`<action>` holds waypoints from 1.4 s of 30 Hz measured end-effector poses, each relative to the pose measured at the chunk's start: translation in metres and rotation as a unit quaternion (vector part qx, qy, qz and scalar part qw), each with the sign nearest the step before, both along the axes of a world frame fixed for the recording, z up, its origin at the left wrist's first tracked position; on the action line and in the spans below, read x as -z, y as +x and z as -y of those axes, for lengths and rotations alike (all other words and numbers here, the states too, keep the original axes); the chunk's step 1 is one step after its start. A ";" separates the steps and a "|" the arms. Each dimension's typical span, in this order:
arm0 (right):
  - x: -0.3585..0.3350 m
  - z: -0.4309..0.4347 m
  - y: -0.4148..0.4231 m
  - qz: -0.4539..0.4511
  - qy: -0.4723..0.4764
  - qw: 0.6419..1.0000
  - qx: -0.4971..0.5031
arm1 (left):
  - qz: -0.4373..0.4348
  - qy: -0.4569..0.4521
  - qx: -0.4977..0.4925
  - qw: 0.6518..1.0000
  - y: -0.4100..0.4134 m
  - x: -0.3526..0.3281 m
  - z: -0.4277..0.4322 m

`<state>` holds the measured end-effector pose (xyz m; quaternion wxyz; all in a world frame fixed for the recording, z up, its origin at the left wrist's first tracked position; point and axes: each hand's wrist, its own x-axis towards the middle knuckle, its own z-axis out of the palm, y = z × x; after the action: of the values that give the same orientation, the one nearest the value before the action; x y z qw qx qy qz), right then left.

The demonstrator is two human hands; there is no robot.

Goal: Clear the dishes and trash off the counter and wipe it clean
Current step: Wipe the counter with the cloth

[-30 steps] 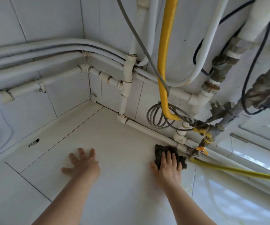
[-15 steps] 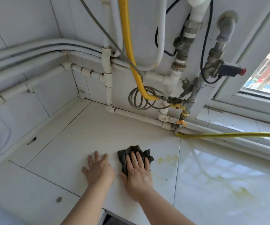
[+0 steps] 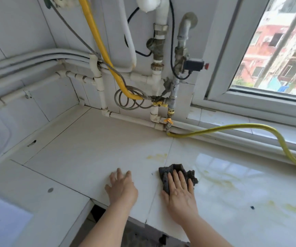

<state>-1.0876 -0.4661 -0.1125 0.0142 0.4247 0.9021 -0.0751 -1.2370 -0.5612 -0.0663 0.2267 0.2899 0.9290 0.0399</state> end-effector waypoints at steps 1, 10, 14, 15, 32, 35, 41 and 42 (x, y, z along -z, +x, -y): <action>0.002 -0.001 0.012 0.001 0.008 1.000 0.001 | 0.001 0.000 0.006 1.000 0.010 0.001 -0.001; 0.012 -0.008 0.091 0.021 -0.017 0.999 0.019 | -0.029 -0.003 0.023 0.999 0.057 0.005 0.001; 0.015 -0.005 0.083 0.006 -0.022 0.999 0.028 | -0.049 0.024 0.033 0.998 0.052 0.003 0.000; 0.015 -0.002 0.075 -0.003 -0.014 1.000 0.025 | -0.052 0.029 0.034 0.998 0.047 0.004 -0.001; -0.006 -0.023 -0.115 -0.017 -0.051 0.995 -0.084 | -0.033 0.020 0.060 0.997 -0.044 0.015 -0.041; -0.005 -0.042 -0.111 -0.024 -0.040 0.998 -0.031 | -0.036 0.009 0.068 0.997 -0.054 0.016 -0.053; -0.004 -0.086 -0.052 0.031 -0.048 0.989 0.133 | -0.020 -0.030 0.075 0.996 -0.056 0.015 -0.068; -0.004 -0.091 -0.043 0.034 -0.052 0.985 0.161 | -0.019 -0.031 0.078 0.996 -0.056 0.015 -0.068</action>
<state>-1.1301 -0.3754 -0.1084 0.0549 0.5657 0.8156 -0.1082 -1.2934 -0.4930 -0.0816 0.2202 0.3550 0.9085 -0.0125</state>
